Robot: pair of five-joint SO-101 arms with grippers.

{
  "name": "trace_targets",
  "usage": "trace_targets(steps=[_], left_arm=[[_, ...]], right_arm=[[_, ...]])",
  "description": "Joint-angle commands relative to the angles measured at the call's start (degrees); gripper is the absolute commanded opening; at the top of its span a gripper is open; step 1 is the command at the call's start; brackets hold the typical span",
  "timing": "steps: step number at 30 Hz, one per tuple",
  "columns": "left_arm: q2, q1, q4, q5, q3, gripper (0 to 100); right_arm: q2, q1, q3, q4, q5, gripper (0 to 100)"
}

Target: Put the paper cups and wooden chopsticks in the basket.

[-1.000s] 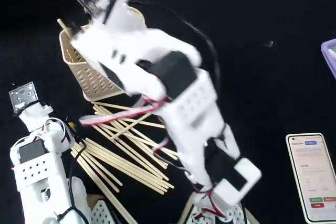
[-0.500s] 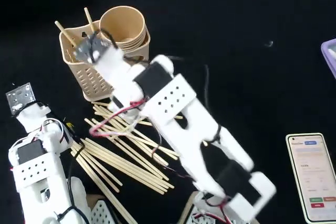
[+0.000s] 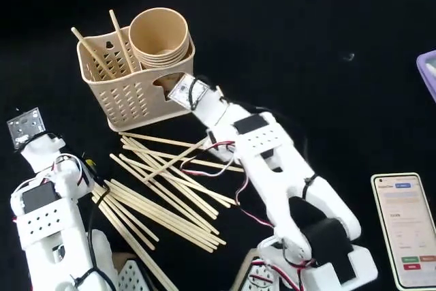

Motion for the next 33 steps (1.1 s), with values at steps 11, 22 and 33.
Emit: trace_targets(steps=[11, 22, 33], left_arm=[[-0.6, -0.6, -0.9, 0.4, -0.9, 22], [-0.6, -0.6, -0.9, 0.3, -0.9, 22], [-0.6, -0.7, -0.9, 0.3, -0.9, 22]], right_arm=[[13.8, 1.6, -8.5, -3.3, 24.2, 25.3], [15.7, 1.5, -9.8, 5.3, 25.9, 20.1], [5.8, 4.6, -9.6, 12.2, 25.6, 1.1]])
